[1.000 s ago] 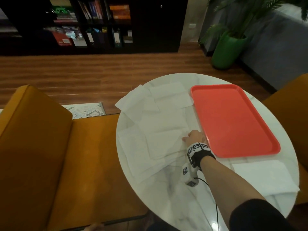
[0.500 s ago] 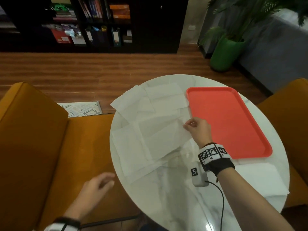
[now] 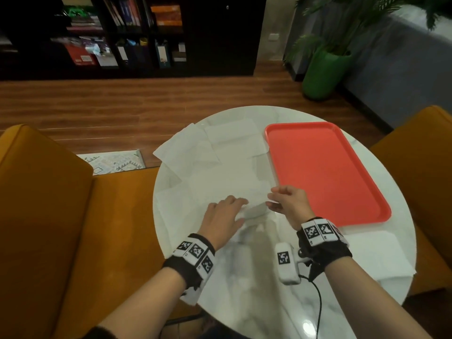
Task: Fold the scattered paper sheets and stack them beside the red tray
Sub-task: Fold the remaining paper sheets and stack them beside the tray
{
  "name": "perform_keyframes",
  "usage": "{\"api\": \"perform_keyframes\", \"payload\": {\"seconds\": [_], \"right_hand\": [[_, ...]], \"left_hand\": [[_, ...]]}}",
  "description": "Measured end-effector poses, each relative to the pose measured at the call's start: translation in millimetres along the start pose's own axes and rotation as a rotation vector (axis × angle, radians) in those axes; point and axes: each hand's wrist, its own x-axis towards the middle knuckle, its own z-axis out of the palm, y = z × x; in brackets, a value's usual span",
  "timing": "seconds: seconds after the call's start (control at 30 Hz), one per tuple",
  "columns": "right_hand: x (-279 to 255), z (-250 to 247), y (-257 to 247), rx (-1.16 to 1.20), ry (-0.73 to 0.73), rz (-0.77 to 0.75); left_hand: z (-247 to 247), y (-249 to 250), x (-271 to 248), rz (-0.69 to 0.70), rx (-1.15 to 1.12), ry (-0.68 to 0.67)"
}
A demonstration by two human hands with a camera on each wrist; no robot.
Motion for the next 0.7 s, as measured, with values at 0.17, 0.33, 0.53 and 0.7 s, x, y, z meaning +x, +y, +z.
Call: {"api": "perform_keyframes", "payload": {"seconds": [0.17, 0.33, 0.53, 0.7], "right_hand": [[3, -18, 10, -0.199, -0.008, -0.035], [-28, -25, 5, -0.632, -0.257, -0.252], [-49, -38, 36, -0.739, -0.223, -0.374], [-65, -71, 67, -0.809, -0.226, -0.268]], "left_hand": [[-11, -19, 1, -0.099, -0.194, 0.032], [-14, -26, -5, -0.135, -0.19, 0.006], [-5, -21, -20, -0.11, -0.228, -0.053], [27, -45, -49, -0.149, -0.259, -0.117]]}}
